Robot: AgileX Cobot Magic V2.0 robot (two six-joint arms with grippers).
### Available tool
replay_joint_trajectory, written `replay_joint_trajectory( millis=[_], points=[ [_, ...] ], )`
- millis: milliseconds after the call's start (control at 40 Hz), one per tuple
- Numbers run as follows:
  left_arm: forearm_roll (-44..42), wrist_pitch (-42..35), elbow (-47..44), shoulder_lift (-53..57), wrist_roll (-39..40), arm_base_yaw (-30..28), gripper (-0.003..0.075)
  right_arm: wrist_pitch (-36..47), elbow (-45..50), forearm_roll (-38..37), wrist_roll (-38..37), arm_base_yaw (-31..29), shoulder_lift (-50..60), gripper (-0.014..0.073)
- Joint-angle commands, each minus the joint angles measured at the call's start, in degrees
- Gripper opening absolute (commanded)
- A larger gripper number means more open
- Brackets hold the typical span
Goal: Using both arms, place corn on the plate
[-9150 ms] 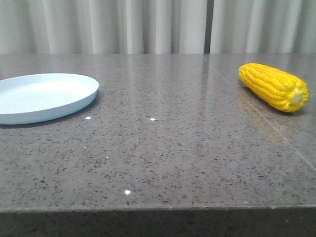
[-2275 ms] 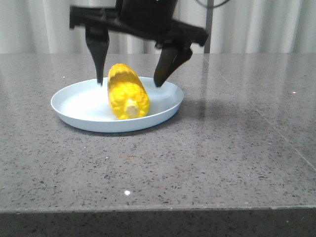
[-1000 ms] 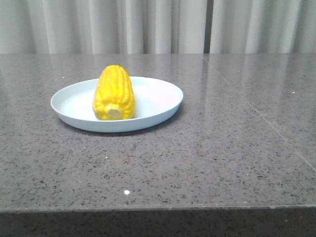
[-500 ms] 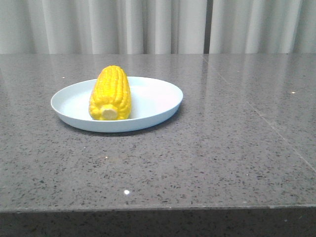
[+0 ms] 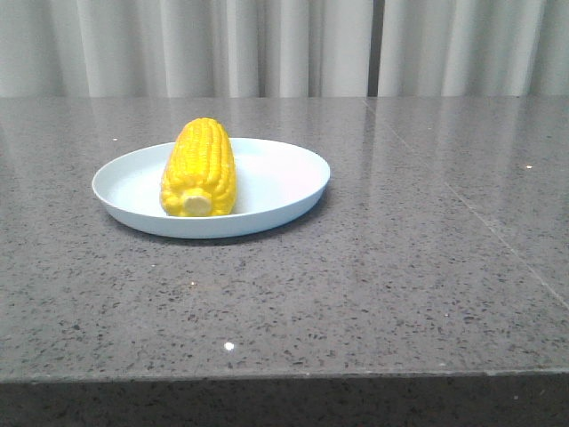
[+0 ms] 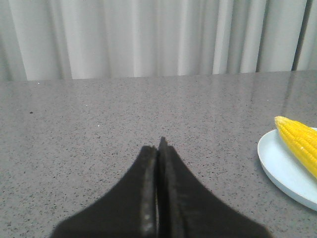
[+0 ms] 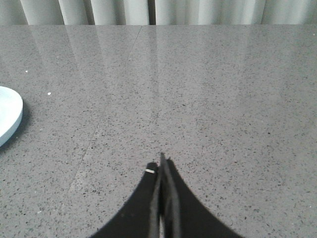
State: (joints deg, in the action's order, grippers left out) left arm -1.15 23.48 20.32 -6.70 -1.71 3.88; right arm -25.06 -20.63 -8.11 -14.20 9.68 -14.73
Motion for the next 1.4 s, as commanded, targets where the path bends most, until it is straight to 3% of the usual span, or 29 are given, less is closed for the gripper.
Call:
replay_joint_trajectory(
  millis=[0, 675, 925, 1125, 1375],
  points=[
    [0.0, -4.44, 1.55, -0.62, 0.71, 0.0, -0.002, 4.9, -1.43, -1.21, 0.49, -0.01, -0.5, -0.0057],
    [0.0, -5.72, 0.48, 0.41, 0.71, -0.22, -0.002, 4.9, -1.43, -1.21, 0.49, -0.01, -0.5, -0.0057],
    [1.15, -12.12, -8.25, 8.36, 0.61, -4.98, -0.002, 4.78, -1.43, -1.21, 0.49, -0.01, -0.5, -0.0057],
    [1.49, -20.39, -16.77, 8.21, 0.61, -5.41, -0.002, 4.71, -1.43, -1.21, 0.49, -0.01, -0.5, -0.0057],
    [1.79, -18.99, -20.86, 8.21, 0.61, -5.41, -0.002, 4.71, -1.43, -1.21, 0.49, -0.01, -0.5, -0.0057]
  ],
)
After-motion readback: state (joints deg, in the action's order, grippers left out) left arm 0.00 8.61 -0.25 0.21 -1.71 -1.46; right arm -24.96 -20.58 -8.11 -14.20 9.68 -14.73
